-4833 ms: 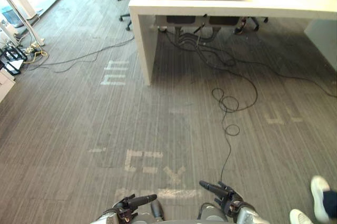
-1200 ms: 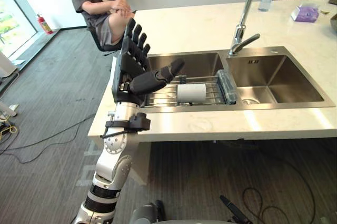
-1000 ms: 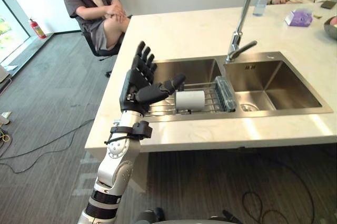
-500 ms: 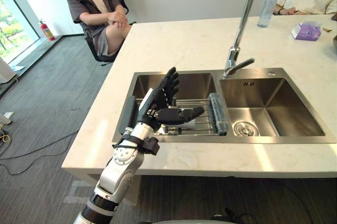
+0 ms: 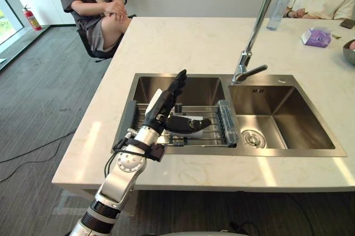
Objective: Walk over to the sink, pick up the cup, carry it to the dishwasher, place the cup inside the dishwasher, then close the dishwasher door
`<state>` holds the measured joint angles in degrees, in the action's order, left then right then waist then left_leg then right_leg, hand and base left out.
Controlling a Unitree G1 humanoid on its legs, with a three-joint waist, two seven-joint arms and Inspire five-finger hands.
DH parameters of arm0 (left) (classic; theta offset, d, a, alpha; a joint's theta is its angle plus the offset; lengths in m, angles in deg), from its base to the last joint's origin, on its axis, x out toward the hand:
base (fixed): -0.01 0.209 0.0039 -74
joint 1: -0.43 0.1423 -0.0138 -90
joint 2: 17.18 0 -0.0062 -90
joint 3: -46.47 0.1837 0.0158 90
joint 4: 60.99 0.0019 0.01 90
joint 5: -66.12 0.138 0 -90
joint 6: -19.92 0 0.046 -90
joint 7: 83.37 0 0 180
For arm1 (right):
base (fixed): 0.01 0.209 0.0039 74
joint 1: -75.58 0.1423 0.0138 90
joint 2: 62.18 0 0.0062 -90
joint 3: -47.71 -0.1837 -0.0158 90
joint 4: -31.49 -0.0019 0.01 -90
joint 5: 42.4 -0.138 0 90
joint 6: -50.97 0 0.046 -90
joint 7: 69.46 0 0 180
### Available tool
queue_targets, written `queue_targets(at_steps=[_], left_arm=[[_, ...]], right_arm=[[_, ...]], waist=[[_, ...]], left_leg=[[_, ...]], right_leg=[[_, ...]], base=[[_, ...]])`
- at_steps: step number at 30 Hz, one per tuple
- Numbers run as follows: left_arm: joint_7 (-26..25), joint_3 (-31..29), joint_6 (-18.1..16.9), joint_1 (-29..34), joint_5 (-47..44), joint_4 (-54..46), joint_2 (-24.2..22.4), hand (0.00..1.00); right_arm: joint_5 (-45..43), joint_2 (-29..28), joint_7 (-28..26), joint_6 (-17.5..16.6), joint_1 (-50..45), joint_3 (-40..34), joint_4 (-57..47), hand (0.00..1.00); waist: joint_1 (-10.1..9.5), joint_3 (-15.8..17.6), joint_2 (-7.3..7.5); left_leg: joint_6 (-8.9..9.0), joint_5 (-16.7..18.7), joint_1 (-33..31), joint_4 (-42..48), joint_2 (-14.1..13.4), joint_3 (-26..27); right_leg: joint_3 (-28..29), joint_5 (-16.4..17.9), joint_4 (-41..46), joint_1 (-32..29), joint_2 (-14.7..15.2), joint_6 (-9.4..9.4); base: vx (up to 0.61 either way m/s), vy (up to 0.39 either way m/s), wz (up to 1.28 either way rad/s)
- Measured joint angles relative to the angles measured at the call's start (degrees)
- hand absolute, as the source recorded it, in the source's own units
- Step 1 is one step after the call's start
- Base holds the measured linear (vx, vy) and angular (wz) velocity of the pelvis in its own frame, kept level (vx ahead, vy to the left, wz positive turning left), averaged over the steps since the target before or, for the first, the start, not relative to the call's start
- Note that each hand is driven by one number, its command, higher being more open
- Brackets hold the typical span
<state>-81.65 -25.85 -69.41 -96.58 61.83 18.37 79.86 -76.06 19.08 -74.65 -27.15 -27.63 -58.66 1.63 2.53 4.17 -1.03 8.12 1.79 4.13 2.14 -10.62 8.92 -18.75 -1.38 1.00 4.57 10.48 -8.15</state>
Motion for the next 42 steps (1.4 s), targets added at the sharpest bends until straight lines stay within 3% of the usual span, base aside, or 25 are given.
queue_targets(at_steps=[7, 12, 23, 32, 42], left_arm=[[6.14, 0.11, -0.89, -2.09, 3.27, 9.23, 10.44, 1.0], [7.28, 0.8, -2.62, -4.73, 3.79, 10.58, 14.23, 1.0], [7.4, 1.25, -4.58, -7.95, 3.85, 11.77, 16.57, 1.0], [12.03, 5.71, -6.53, -12.74, 3.74, 13.82, 18.12, 1.0], [12.51, 8.79, -6.52, -17.15, 3.79, 15.6, 19.62, 1.0]], right_arm=[[0.06, 0.42, -0.57, 0.11, 0.01, 1.17, -0.1, 1.0], [-0.03, 1.19, -0.89, 0.02, 0.17, 2.17, -0.07, 1.0], [-0.46, 1.82, -1.41, -0.42, 0.45, 1.84, 0.23, 1.0], [-0.46, 1.79, -2.63, -1.54, 0.0, -0.25, 0.25, 1.0], [-0.47, 1.78, -3.62, -1.91, -0.2, -1.26, 0.4, 1.0]], waist=[[1.49, -0.05, -0.1], [1.55, 0.01, -0.28], [2.27, 0.48, -1.05], [3.45, 0.94, -2.34], [4.58, 0.96, -2.56]], left_leg=[[0.03, -0.58, 0.01, -1.17, 0.39, 0.45], [-0.01, -0.61, 0.01, -1.6, 0.91, 0.43], [-0.32, -0.82, 0.02, -1.62, 1.65, 0.85], [-0.51, -0.98, 0.08, -2.24, 1.78, 1.97], [-0.52, -0.98, 0.49, -2.65, 2.1, 2.79]], right_leg=[[-0.06, -2.43, -4.31, 1.17, -0.37, -0.2], [-0.29, -3.09, -5.8, 1.66, -0.1, -0.41], [0.24, -3.73, -5.84, 1.29, 0.62, -0.46], [1.48, -4.12, -5.86, 0.26, 0.66, -0.52], [2.36, -4.33, -5.88, -0.1, 0.95, -0.58]], base=[[-0.01, -0.001, -0.02], [0.0, 0.0, 0.0], [-0.02, 0.006, -0.02], [-0.02, 0.005, -0.06], [-0.01, 0.004, -0.04]])
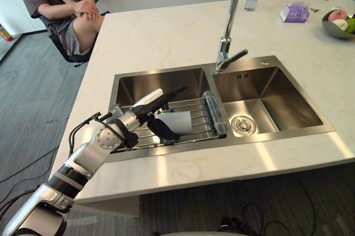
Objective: Walk over to the sink, pick up the cup, carry it to the dishwasher, place the cup inside the dishwasher, then close the dishwasher door
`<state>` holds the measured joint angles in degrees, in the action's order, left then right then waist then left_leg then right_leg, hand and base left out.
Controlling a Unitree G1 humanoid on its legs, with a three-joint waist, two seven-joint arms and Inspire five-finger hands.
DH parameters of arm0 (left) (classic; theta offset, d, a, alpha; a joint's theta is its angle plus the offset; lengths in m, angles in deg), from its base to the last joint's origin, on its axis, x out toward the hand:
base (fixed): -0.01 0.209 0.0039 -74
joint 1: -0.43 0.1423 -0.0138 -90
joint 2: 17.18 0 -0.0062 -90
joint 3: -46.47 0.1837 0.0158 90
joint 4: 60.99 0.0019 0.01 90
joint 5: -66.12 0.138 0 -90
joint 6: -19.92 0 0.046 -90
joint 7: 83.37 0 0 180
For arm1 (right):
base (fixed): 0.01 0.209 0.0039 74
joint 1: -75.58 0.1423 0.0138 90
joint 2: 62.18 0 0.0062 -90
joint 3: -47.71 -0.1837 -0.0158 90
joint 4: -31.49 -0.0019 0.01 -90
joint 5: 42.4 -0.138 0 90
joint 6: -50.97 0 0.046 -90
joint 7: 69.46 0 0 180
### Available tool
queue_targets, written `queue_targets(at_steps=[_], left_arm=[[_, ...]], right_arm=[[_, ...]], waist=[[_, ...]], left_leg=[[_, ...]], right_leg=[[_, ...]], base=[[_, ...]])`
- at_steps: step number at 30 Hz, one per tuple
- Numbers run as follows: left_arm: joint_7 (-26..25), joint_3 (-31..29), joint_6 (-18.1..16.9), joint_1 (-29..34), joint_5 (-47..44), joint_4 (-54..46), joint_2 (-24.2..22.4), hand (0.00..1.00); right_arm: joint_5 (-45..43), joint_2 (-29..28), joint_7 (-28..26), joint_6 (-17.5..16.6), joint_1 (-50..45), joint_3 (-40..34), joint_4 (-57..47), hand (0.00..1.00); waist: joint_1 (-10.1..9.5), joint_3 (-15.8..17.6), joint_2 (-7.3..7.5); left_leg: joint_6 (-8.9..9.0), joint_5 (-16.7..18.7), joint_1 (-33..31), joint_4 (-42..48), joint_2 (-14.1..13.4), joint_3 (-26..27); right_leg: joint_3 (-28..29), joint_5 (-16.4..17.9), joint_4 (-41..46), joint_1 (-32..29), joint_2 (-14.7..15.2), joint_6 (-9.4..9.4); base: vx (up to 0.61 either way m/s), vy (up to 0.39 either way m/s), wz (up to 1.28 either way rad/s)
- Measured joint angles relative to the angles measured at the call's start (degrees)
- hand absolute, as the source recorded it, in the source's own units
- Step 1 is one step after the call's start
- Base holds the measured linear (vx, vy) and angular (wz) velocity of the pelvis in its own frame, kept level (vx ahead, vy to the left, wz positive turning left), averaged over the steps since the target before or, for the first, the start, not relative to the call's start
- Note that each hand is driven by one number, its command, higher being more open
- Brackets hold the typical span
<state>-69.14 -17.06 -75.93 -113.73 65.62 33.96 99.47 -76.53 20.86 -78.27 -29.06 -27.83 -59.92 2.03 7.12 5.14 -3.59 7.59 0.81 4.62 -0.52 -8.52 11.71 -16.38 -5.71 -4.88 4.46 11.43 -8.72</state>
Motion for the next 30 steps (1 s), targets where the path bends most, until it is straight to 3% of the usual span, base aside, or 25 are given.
queue_targets(at_steps=[8, 23, 30], left_arm=[[1.8, 2.42, -0.04, -0.6, 0.64, 3.45, 1.05, 1.0], [3.82, 5.12, -4.35, -5.01, 4.38, 8.37, 1.13, 1.0], [7.2, 6.73, -4.42, -7.37, 4.32, 9.39, 1.26, 1.0]], right_arm=[[-0.06, -0.01, 0.08, -0.25, -0.72, -1.77, 0.01, 1.0], [-2.44, 0.03, 1.86, -0.14, -0.71, -0.06, -0.19, 1.0], [-2.53, 0.02, 2.04, -0.3, -0.71, 0.16, -0.19, 1.0]], waist=[[0.34, -0.22, -1.13], [1.05, -0.25, -1.17], [1.72, -0.25, -1.18]], left_leg=[[0.0, 0.0, 0.05, -0.38, 0.03, 0.47], [-0.01, -0.01, 0.56, -0.57, 0.05, 1.3], [-0.02, -0.01, 0.84, -0.89, 0.13, 1.54]], right_leg=[[0.64, -0.13, 0.0, -0.55, 0.0, -0.03], [1.18, -0.27, -0.01, -0.57, 0.01, 0.0], [1.27, -0.27, -0.01, -0.59, 0.05, -0.01]], base=[[-0.01, -0.002, -0.04], [-0.01, -0.001, -0.01], [0.0, 0.0, 0.0]])
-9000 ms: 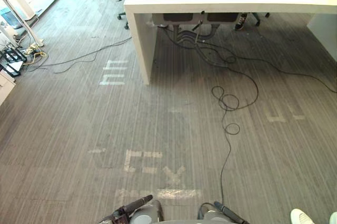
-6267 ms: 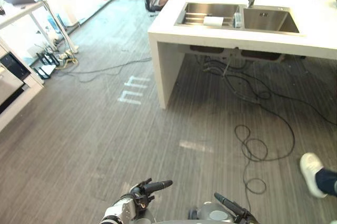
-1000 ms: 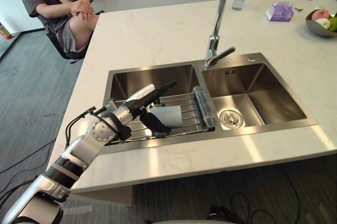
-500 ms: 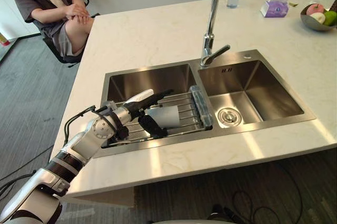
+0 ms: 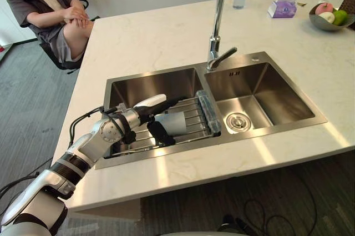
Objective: Walk over to the sink, pick up the cup, carry it to the dishwasher, place the cup inside the dishwasher, then close the dishwasher door
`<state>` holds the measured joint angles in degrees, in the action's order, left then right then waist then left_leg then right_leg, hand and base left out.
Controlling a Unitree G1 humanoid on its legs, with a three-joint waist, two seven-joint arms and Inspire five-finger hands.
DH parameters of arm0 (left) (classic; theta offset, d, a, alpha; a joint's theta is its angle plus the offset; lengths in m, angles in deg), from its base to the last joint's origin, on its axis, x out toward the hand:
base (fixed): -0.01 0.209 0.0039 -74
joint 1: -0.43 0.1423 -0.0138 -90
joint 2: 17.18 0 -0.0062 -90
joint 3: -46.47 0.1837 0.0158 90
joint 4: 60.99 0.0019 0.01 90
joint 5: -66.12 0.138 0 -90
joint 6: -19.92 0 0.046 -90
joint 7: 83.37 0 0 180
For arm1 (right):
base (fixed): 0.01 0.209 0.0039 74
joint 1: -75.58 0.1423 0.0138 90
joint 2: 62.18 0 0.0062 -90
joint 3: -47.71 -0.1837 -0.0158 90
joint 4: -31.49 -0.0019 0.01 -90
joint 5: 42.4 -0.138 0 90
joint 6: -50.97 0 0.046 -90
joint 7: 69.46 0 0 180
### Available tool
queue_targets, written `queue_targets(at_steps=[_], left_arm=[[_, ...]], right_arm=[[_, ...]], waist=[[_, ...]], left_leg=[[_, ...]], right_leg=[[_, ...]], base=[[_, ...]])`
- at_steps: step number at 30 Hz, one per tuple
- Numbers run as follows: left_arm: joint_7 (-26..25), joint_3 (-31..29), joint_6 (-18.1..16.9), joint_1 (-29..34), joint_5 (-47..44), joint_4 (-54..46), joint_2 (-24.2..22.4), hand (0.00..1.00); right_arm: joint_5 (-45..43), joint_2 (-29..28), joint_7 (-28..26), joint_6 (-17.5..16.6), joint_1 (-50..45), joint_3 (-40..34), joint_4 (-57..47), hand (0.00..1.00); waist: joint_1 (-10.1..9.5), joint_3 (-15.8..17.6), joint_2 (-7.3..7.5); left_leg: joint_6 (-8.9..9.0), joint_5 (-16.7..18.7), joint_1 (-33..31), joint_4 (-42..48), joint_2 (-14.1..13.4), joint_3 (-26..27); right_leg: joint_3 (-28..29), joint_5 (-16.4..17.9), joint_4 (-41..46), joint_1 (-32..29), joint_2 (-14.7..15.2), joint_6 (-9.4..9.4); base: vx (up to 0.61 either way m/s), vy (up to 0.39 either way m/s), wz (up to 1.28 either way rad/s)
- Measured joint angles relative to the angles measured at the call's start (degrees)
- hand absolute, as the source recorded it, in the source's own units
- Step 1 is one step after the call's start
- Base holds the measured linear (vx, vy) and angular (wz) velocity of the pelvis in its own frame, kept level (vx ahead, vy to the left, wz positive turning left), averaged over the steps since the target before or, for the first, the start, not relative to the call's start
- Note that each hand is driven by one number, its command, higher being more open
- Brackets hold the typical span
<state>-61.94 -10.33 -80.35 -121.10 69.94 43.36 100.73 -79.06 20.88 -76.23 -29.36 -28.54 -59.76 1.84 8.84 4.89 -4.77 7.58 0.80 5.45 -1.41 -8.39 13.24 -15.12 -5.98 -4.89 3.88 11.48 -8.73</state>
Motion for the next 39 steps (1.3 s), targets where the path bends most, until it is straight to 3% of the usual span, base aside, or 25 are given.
queue_targets(at_steps=[10, 26, 31, 39], left_arm=[[9.21, 2.83, 4.47, -4.12, -4.31, 3.75, 0.02, 1.0], [8.98, 1.94, 9.42, -5.03, -5.02, 7.88, -2.53, 1.0], [12.68, -1.92, 15.07, -5.08, -7.54, 12.13, -5.23, 1.0], [14.69, -4.58, 14.84, -5.19, -6.85, 16.86, -7.97, 1.0]], right_arm=[[-0.29, 0.0, 0.46, -0.43, 0.01, 0.4, -0.08, 1.0], [-0.5, 0.01, 1.42, -0.45, 0.11, 1.04, -0.19, 1.0], [-0.44, 0.0, 1.4, -0.59, 0.11, 1.06, -0.3, 1.0], [-0.37, -0.01, 1.71, -0.68, 0.09, 1.09, -0.28, 1.0]], waist=[[0.87, -0.09, -0.14], [1.69, -0.1, -0.23], [1.72, -0.07, -0.18], [1.78, 0.16, 0.17]], left_leg=[[-0.02, -0.01, 0.07, -0.1, 0.01, 0.12], [-0.01, -0.02, 0.59, -0.3, 0.01, 0.44], [-0.01, -0.02, 0.64, -0.43, -0.04, 0.75], [0.02, 0.0, 1.29, -0.49, -0.14, 1.2]], right_leg=[[0.04, 0.01, -0.01, 0.0, 0.03, 0.0], [0.28, 0.02, -0.01, 0.25, 0.02, -0.02], [0.55, 0.03, -0.01, 0.06, -0.05, -0.03], [0.99, 0.05, -0.03, 0.36, -0.16, -0.07]], base=[[0.0, -0.001, 0.0], [0.0, 0.0, 0.0], [0.0, 0.0, -0.02], [-0.01, -0.002, -0.02]])
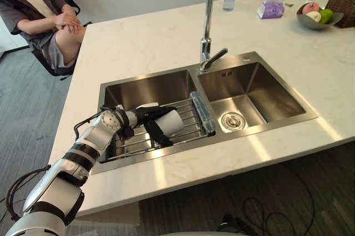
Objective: Walk over to the sink, pick up the cup, carry it to the dishwasher, place the cup inside the dishwasher, then close the dishwasher door
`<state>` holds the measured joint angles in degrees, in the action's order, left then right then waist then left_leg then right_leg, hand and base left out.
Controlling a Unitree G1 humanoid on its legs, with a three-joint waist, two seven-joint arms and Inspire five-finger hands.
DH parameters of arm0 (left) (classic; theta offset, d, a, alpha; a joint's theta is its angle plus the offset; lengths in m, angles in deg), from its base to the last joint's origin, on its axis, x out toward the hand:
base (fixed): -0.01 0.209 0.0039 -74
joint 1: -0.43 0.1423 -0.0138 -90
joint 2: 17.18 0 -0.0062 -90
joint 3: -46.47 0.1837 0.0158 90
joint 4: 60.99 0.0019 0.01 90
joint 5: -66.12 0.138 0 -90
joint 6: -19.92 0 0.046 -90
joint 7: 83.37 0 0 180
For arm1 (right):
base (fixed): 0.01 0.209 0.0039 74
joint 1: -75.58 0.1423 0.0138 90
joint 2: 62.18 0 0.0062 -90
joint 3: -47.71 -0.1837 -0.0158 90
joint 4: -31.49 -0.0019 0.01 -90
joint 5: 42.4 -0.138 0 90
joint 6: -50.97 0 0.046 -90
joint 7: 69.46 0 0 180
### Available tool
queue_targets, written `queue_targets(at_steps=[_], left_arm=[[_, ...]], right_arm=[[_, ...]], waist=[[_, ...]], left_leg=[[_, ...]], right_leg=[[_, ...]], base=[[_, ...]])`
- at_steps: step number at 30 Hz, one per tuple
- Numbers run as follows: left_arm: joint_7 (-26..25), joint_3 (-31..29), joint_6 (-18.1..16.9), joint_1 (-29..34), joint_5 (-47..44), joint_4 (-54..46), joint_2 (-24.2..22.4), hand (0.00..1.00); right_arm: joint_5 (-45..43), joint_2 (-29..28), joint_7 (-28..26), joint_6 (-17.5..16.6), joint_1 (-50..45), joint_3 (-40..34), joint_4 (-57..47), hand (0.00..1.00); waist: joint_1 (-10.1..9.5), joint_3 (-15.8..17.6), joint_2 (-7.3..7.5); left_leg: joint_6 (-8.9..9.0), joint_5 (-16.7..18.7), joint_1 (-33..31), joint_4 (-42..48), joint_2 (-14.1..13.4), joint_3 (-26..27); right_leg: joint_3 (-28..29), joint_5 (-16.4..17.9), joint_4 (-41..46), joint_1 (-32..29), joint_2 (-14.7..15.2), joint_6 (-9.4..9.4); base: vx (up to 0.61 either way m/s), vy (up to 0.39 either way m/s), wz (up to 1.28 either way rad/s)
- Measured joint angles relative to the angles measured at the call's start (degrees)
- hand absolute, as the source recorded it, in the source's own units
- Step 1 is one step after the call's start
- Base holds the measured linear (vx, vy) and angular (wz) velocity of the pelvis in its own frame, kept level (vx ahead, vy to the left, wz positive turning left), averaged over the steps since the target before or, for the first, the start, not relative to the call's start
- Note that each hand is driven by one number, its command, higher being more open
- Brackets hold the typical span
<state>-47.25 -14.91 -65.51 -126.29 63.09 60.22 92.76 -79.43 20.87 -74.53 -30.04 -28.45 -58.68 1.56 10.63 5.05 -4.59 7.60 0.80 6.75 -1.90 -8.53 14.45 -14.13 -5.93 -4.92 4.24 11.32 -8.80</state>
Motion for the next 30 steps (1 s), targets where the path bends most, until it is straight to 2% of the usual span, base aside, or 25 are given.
queue_targets(at_steps=[8, 12, 17, 25, 30], left_arm=[[0.49, -0.16, -0.71, -0.52, 1.96, 0.92, -0.7, 1.0], [1.03, -1.1, 0.04, -0.41, 1.91, 1.06, -1.21, 1.0], [0.11, -2.66, 5.17, -0.08, -5.59, 1.53, -1.57, 1.0], [0.13, -5.87, 6.58, 1.66, -14.5, 3.26, -1.71, 1.0], [0.12, -6.21, 6.57, 1.99, -16.17, 3.34, -1.71, 1.0]], right_arm=[[0.01, 0.02, 0.21, -0.29, -0.02, 0.93, -0.02, 1.0], [0.07, 0.01, 0.23, -0.31, -0.01, 0.99, -0.04, 1.0], [0.07, -0.01, 0.6, -0.38, -0.03, 1.08, -0.04, 1.0], [0.15, -0.02, 0.79, -0.45, -0.09, 1.65, -0.5, 1.0], [0.15, -0.05, 0.82, -0.49, -0.07, 2.15, -0.94, 1.0]], waist=[[-0.16, 0.18, 0.28], [-0.25, 0.2, 0.32], [-0.24, 0.23, 0.36], [-0.36, 0.28, 0.4], [-0.67, 0.48, 0.49]], left_leg=[[0.08, 0.03, 0.31, -0.36, -0.18, 0.15], [0.09, 0.04, 0.45, -0.45, -0.17, 0.29], [0.21, 0.1, 0.59, -0.56, -0.18, 0.5], [0.41, 0.14, 0.95, -0.97, -0.17, 0.73], [0.31, 0.08, 1.15, -0.96, -0.15, 0.81]], right_leg=[[0.09, 0.09, -0.2, -0.03, -0.24, -0.11], [0.25, 0.09, -0.19, -0.03, -0.26, -0.12], [0.57, 0.09, -0.2, -0.02, -0.3, -0.12], [0.73, 0.19, -0.2, -0.01, -0.35, -0.26], [0.78, 0.24, -0.03, 0.25, -0.35, -0.31]], base=[[-0.02, -0.004, 0.0], [0.0, 0.0, 0.0], [-0.01, -0.002, -0.01], [0.0, 0.0, 0.0], [0.0, 0.0, 0.0]])
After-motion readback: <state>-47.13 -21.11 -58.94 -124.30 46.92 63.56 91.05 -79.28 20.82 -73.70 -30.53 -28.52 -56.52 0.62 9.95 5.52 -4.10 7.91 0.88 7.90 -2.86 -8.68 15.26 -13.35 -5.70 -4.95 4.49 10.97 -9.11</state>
